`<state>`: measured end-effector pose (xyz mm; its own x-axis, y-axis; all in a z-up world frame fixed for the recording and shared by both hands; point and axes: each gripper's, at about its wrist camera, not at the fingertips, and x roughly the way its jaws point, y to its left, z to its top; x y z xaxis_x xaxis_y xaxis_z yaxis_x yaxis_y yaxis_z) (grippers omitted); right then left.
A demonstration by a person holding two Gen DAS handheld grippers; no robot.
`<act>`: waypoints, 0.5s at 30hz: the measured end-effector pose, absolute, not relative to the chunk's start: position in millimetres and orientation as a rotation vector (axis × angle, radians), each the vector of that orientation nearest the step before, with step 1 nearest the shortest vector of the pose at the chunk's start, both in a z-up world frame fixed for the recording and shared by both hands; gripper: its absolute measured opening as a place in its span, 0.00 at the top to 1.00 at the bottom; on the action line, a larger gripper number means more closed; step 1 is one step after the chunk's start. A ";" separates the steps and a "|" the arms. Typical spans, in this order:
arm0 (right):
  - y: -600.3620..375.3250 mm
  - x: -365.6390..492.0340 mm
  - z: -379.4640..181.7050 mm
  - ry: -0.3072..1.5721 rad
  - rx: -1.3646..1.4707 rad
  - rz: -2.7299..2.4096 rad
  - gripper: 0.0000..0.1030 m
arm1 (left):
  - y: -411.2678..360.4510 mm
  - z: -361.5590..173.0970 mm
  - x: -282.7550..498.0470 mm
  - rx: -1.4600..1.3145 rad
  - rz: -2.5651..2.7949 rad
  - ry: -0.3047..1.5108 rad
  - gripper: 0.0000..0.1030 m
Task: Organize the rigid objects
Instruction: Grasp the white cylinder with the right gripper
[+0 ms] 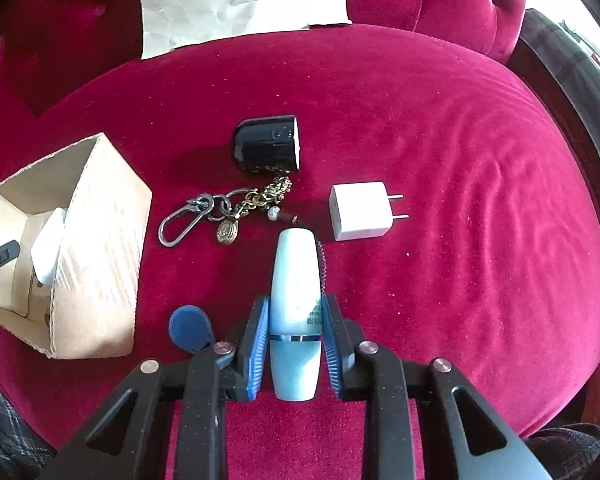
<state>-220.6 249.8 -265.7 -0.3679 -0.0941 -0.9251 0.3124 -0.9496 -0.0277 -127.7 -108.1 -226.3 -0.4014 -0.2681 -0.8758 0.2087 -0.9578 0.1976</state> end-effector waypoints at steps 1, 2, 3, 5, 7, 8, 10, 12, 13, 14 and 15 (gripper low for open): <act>250.4 -220.4 -265.1 0.290 1.598 -2.394 0.74 | -110.1 -225.7 -126.4 1.524 -2.413 -0.080 0.98; 251.1 -220.2 -264.2 0.290 1.598 -2.394 0.74 | -112.3 -224.9 -124.9 1.524 -2.413 -0.082 0.98; 251.4 -220.1 -263.3 0.292 1.596 -2.396 0.74 | -114.3 -224.2 -123.5 1.524 -2.413 -0.082 0.98; 251.6 -219.8 -260.1 0.285 1.591 -2.396 0.74 | -119.4 -222.7 -120.5 1.525 -2.413 -0.081 0.98; 253.4 -219.2 -257.1 0.284 1.590 -2.396 0.74 | -114.8 -225.4 -128.0 1.524 -2.410 -0.079 0.98; 254.2 -219.0 -255.6 0.280 1.589 -2.393 0.74 | -116.5 -224.5 -126.9 1.522 -2.411 -0.079 0.98; 255.7 -218.7 -251.3 0.273 1.586 -2.397 0.74 | -120.2 -223.2 -124.1 1.520 -2.413 -0.084 0.98; 247.0 -219.5 -248.5 0.255 1.582 -2.399 0.74 | -125.0 -222.0 -120.8 1.519 -2.414 -0.083 0.98; 246.9 -219.1 -245.4 0.252 1.578 -2.402 0.74 | -127.2 -221.1 -119.2 1.518 -2.414 -0.083 0.98; 246.9 -219.9 -242.7 0.254 1.574 -2.405 0.74 | -127.3 -221.3 -118.8 1.518 -2.414 -0.082 0.98; 246.6 -219.6 -239.7 0.256 1.568 -2.407 0.74 | -129.4 -220.8 -117.5 1.518 -2.414 -0.081 0.98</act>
